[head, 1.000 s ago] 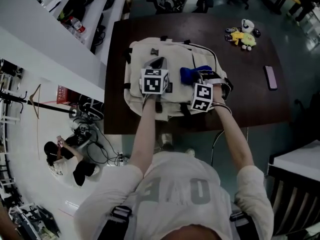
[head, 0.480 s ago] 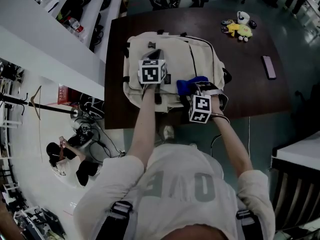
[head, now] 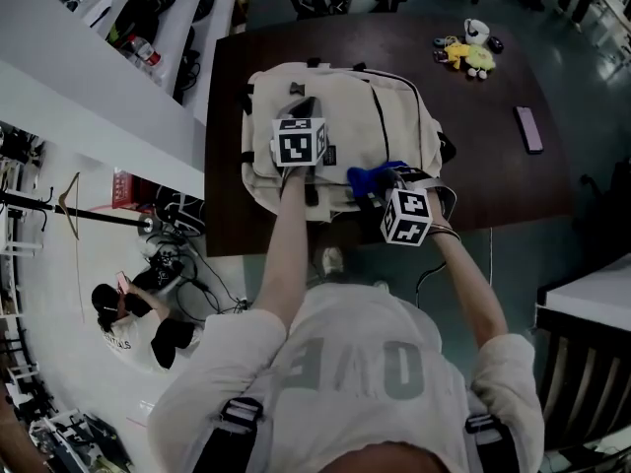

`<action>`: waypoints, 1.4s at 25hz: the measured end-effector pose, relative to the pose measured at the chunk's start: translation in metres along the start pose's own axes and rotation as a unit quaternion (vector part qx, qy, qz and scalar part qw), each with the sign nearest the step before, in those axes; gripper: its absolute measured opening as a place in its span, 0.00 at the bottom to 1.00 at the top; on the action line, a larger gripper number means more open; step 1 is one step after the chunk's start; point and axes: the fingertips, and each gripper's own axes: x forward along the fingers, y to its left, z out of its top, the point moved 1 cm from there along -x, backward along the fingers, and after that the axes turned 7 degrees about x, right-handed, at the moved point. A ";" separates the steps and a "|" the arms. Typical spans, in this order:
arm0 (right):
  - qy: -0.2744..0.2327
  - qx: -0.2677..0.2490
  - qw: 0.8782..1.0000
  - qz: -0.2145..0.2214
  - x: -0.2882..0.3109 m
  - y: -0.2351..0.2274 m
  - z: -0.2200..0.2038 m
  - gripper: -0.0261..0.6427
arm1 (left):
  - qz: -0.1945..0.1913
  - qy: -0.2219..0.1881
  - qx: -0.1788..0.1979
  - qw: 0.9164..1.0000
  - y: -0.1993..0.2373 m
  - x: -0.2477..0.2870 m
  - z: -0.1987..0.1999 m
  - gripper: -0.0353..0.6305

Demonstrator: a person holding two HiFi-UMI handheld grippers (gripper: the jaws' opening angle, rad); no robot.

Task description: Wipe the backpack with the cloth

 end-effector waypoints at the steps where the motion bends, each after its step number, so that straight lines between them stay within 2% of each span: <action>1: -0.014 0.014 1.000 -0.011 -0.009 -0.016 0.002 0.10 | 0.000 0.000 0.000 1.000 0.000 0.000 0.000 0.06; 4: -0.025 0.026 0.997 -0.074 -0.031 -0.085 0.002 0.10 | 0.002 -0.002 0.003 1.000 0.001 0.001 0.001 0.06; 8: 0.002 0.022 0.990 -0.142 -0.034 -0.181 -0.015 0.10 | 0.003 -0.003 0.002 1.000 0.002 0.002 0.000 0.06; 11: 0.026 0.033 0.986 -0.160 -0.012 -0.233 -0.029 0.10 | 0.004 0.001 0.003 1.000 0.003 0.000 -0.001 0.06; 14: 0.053 0.036 0.985 -0.159 0.020 -0.258 -0.047 0.10 | -0.006 0.003 -0.001 1.000 -0.003 0.002 -0.003 0.06; 17: 0.085 0.003 0.986 -0.146 0.058 -0.262 -0.056 0.10 | -0.005 0.001 -0.002 1.000 -0.002 0.001 -0.001 0.06; 20: 0.100 -0.038 0.987 -0.123 0.080 -0.244 -0.056 0.10 | -0.002 0.001 -0.002 1.000 0.000 0.002 -0.001 0.06; 22: 0.103 -0.052 0.985 -0.127 0.084 -0.238 -0.060 0.09 | -0.001 0.003 0.000 1.000 0.001 0.004 -0.002 0.06; 29: 0.101 -0.030 0.986 -0.130 0.067 -0.204 -0.071 0.09 | 0.000 0.006 0.002 1.000 0.001 0.005 -0.004 0.06; 35: 0.101 0.015 0.988 -0.115 0.053 -0.148 -0.086 0.10 | 0.005 0.008 0.009 1.000 0.002 0.005 -0.005 0.06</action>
